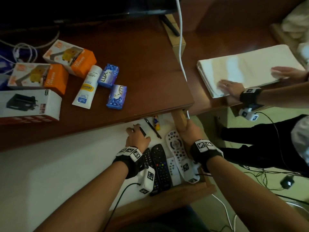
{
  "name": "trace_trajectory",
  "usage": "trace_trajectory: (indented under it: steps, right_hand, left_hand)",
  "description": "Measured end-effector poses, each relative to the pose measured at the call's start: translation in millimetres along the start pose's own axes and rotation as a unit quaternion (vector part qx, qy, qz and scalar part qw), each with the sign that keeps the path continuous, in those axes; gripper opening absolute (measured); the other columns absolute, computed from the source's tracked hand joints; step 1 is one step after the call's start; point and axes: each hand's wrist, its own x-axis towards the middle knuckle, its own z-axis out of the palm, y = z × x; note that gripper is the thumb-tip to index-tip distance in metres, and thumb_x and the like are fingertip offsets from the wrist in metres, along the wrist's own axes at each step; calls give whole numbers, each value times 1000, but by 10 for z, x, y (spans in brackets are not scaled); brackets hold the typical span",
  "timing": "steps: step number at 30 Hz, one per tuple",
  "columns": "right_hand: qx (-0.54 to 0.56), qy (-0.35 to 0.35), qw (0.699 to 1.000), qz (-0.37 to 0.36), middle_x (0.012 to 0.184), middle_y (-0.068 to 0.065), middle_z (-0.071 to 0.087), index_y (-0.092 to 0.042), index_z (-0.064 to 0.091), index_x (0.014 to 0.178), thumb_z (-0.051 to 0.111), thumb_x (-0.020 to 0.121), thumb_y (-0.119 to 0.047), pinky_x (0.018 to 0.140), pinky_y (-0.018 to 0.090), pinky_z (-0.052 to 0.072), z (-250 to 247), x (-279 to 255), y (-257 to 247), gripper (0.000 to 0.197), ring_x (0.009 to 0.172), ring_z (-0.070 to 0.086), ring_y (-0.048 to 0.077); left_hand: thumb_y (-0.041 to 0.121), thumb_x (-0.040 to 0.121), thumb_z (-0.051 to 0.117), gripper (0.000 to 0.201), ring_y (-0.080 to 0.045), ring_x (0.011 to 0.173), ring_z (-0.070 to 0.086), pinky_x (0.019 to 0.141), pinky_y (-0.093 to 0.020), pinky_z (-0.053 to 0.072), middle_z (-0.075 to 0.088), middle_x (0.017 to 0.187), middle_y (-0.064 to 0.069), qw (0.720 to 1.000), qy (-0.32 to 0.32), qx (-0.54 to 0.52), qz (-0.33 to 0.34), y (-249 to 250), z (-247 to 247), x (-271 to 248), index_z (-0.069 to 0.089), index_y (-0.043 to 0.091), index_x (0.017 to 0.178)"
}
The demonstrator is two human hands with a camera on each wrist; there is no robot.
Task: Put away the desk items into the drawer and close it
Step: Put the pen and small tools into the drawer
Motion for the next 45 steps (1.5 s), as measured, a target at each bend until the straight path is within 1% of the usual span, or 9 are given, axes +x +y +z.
trace_trajectory:
  steps: [6, 11, 15, 24, 29, 34, 38, 41, 45]
  right_hand:
    - [20, 12, 999, -43, 101, 27, 65, 4, 59, 99, 50, 84, -3, 79, 38, 47, 2, 6, 103, 19, 97, 60, 42]
    - [47, 4, 997, -60, 91, 22, 65, 0, 59, 89, 51, 82, -1, 67, 29, 39, 24, -57, 212, 10, 88, 61, 37]
    - [60, -11, 996, -62, 80, 14, 59, -5, 56, 83, 56, 82, -7, 63, 29, 41, 113, -168, 350, 2, 81, 62, 34]
    - [41, -19, 996, -80, 86, 19, 66, -4, 56, 82, 56, 78, -5, 64, 33, 46, 118, -134, 381, 4, 79, 62, 36]
    - [28, -19, 996, -83, 82, 21, 64, 2, 58, 84, 57, 76, -1, 62, 33, 44, 89, -142, 360, 9, 76, 61, 37]
    - [21, -23, 996, -83, 74, 14, 55, -5, 48, 76, 57, 76, 0, 62, 32, 42, 78, -177, 333, 10, 76, 60, 38]
    - [27, -6, 997, -69, 78, 17, 59, -5, 53, 82, 53, 78, 1, 64, 33, 44, 96, -225, 318, 7, 78, 61, 37]
    - [36, 0, 997, -65, 86, 20, 65, -5, 58, 90, 52, 80, 0, 71, 35, 47, 112, -239, 313, 13, 82, 62, 37]
    - [46, -5, 997, -65, 88, 18, 66, -6, 60, 95, 53, 81, -4, 73, 34, 45, 107, -243, 330, 16, 86, 62, 35]
  left_hand:
    - [24, 91, 58, 60, -39, 106, 56, 94, -38, 44, 22, 144, -16, 1000, 2, 19, -22, 126, 114, 63, 32, 24, 145]
    - [25, 95, 52, 52, -42, 106, 57, 95, -40, 43, 17, 148, -14, 999, 18, 43, 5, 172, 254, 119, 36, 22, 144]
    - [28, 94, 54, 55, -42, 99, 59, 85, -38, 47, 10, 153, -13, 997, 5, 74, 22, 234, 351, 135, 35, 27, 145]
    - [23, 93, 54, 55, -42, 96, 59, 85, -38, 51, 9, 152, -15, 992, -19, 103, 69, 446, 472, 178, 36, 27, 145]
    - [16, 89, 57, 65, -42, 102, 57, 85, -35, 47, 9, 154, -14, 990, -50, 93, 95, 620, 517, 173, 32, 32, 146]
    - [15, 84, 62, 77, -40, 116, 52, 89, -37, 47, 9, 158, -10, 986, -68, 86, 123, 705, 556, 161, 24, 32, 149]
    - [11, 80, 65, 82, -35, 91, 60, 67, -34, 48, 0, 158, -6, 996, -34, 11, 84, 650, 573, 112, 21, 28, 148]
    - [6, 80, 63, 74, -31, 73, 55, 61, -33, 46, 11, 150, -9, 996, 11, -58, 62, 656, 617, 26, 28, 22, 143]
    - [1, 78, 61, 75, -35, 112, 51, 85, -38, 52, 20, 147, -10, 994, 13, -69, 87, 686, 718, -16, 31, 18, 144]
